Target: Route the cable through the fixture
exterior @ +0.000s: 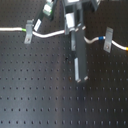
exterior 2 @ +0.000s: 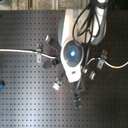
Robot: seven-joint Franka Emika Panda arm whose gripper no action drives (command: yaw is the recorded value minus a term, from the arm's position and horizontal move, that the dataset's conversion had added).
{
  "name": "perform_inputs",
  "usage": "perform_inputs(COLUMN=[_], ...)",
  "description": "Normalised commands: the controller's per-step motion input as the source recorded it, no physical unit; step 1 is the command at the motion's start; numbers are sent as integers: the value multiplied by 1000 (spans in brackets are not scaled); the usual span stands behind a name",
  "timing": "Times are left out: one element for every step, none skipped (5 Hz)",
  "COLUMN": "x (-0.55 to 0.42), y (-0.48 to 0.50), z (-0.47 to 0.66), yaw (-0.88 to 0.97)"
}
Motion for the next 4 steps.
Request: perform_inputs(x=[-20,43,-1,-77], y=[65,14,4,281], z=[363,413,229,-32], yaw=[131,0,43,523])
